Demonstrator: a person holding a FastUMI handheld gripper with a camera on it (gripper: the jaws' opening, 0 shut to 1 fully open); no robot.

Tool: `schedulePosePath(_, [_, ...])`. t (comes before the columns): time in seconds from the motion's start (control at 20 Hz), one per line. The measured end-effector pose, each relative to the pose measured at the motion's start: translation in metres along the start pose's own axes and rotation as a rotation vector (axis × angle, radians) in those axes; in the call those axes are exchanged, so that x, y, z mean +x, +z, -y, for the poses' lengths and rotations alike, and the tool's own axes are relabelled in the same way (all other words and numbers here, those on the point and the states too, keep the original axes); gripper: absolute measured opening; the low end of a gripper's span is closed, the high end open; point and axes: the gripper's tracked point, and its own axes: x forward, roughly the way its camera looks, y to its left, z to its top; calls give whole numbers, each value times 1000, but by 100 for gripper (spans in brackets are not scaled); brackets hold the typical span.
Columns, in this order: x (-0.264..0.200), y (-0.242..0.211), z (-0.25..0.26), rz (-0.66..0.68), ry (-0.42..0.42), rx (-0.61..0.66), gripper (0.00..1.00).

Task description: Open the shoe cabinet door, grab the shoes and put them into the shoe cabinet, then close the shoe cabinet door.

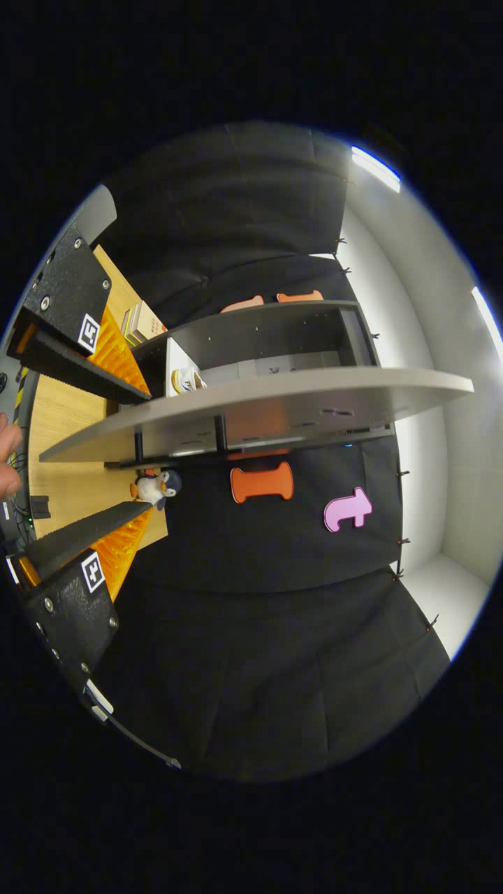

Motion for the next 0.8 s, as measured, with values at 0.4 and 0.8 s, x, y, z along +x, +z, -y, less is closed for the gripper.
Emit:
schedulePosePath(0.4, [37, 4, 3, -20, 45, 11, 91])
schedulePosePath(0.8, [40, 0, -34, -29, 6, -18, 89])
